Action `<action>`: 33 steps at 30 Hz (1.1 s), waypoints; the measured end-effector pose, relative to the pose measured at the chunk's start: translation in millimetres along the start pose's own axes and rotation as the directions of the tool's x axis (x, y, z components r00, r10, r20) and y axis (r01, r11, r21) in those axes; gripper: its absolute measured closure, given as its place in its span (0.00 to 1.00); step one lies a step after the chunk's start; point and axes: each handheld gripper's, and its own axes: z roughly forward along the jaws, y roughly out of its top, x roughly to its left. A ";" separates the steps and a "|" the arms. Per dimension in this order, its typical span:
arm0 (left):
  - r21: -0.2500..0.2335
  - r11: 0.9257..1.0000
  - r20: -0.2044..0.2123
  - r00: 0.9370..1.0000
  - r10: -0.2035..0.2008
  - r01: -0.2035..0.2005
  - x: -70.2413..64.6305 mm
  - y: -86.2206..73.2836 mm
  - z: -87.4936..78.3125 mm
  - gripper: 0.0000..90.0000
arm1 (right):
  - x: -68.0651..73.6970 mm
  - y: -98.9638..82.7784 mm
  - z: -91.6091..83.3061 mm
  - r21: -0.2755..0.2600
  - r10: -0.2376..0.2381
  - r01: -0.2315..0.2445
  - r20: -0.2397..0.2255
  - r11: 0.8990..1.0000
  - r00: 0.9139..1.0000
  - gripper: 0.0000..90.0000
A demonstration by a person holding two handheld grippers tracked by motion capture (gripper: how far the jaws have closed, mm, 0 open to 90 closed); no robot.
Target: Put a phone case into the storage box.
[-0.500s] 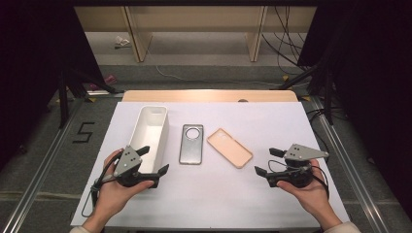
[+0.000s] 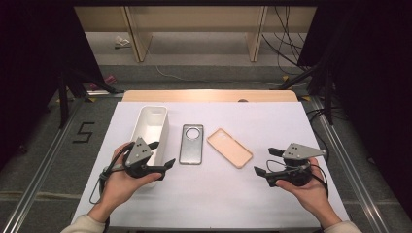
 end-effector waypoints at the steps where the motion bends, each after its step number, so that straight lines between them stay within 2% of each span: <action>1: 0.006 1.000 0.007 1.000 0.011 -0.011 -0.9 3.6 2.4 0.30 | 0.1 0.1 0.0 0.002 0.000 0.000 -0.001 1.000 1.000 0.18; 6: 0.051 0.998 0.000 0.999 0.037 -0.037 -5.6 16.5 13.8 0.50 | 0.3 0.2 0.1 -0.001 0.001 -0.001 -0.001 1.000 1.000 0.18; 9: 0.102 0.993 0.028 0.998 0.064 -0.066 -7.1 24.1 23.8 0.64 | 0.5 0.5 0.0 -0.002 0.001 -0.001 0.000 1.000 1.000 0.18; 11: 0.143 0.984 0.050 0.994 0.101 -0.108 -8.4 29.8 31.9 0.63 | 0.5 0.6 -0.1 -0.001 0.000 0.000 -0.001 1.000 1.000 0.18; 12: 0.169 0.975 0.064 0.989 0.132 -0.141 -9.2 32.8 36.0 0.61 | 0.5 0.7 -0.2 -0.001 0.000 0.000 -0.002 1.000 1.000 0.18; 14: 0.202 0.963 0.085 0.983 0.165 -0.179 -11.0 38.2 44.6 0.59 | 0.5 0.7 0.0 -0.002 0.001 -0.001 -0.001 1.000 1.000 0.18; 15: 0.222 0.954 0.094 0.978 0.184 -0.201 -11.7 40.7 48.9 0.58 | 0.5 0.7 0.0 -0.001 0.003 -0.003 -0.001 1.000 1.000 0.18; 16: 0.253 0.935 0.116 0.968 0.224 -0.246 -14.2 44.7 57.9 0.56 | 0.6 0.8 0.0 -0.001 0.002 -0.002 -0.001 1.000 1.000 0.18; 17: 0.253 0.935 0.116 0.968 0.224 -0.246 -14.2 44.7 57.9 0.54 | 0.7 0.8 -0.1 -0.001 0.002 -0.002 -0.001 1.000 1.000 0.18; 19: 0.294 0.910 0.148 0.954 0.261 -0.294 -17.9 46.7 67.4 0.52 | 0.7 0.9 -0.3 -0.001 0.002 -0.002 -0.002 1.000 1.000 0.18; 20: 0.327 0.875 0.166 0.933 0.318 -0.357 -21.0 48.6 75.5 0.50 | 0.6 0.9 -0.4 -0.002 0.000 0.000 -0.002 1.000 1.000 0.18; 21: 0.327 0.875 0.166 0.933 0.318 -0.357 -21.0 48.6 75.5 0.48 | 0.6 0.9 -0.4 -0.002 0.000 0.000 -0.002 1.000 1.000 0.18; 22: 0.346 0.853 0.177 0.920 0.349 -0.390 -22.4 49.8 78.9 0.46 | 0.5 0.8 -0.6 -0.002 -0.001 0.001 -0.002 1.000 1.000 0.18; 24: 0.362 0.824 0.195 0.900 0.390 -0.436 -25.3 52.1 85.2 0.44 | 0.5 0.8 -0.7 -0.003 0.000 0.000 -0.002 1.000 1.000 0.18; 25: 0.364 0.817 0.203 0.894 0.399 -0.448 -26.7 53.0 88.1 0.41 | 0.3 0.9 -0.8 -0.006 0.000 0.000 -0.001 1.000 1.000 0.18; 27: 0.377 0.791 0.227 0.876 0.425 -0.481 -28.0 55.3 93.2 0.40 | 0.3 0.9 -0.9 -0.006 0.000 0.000 0.000 1.000 1.000 0.18; 28: 0.382 0.783 0.239 0.871 0.430 -0.492 -28.7 55.2 96.1 0.36 | 0.2 0.8 -0.8 -0.006 0.000 0.000 0.000 1.000 1.000 0.18; 29: 0.390 0.771 0.246 0.864 0.440 -0.504 -29.2 55.0 98.8 0.36 | 0.2 0.8 -0.8 -0.006 0.000 0.000 0.000 1.000 1.000 0.18; 31: 0.405 0.740 0.265 0.844 0.466 -0.536 -30.3 54.0 104.4 0.32 | 0.4 0.9 -0.9 -0.005 -0.001 0.001 0.001 1.000 1.000 0.18; 33: 0.419 0.721 0.282 0.834 0.475 -0.552 -31.3 52.3 109.6 0.30 | 0.4 1.0 -0.8 -0.006 -0.002 0.002 0.001 1.000 1.000 0.18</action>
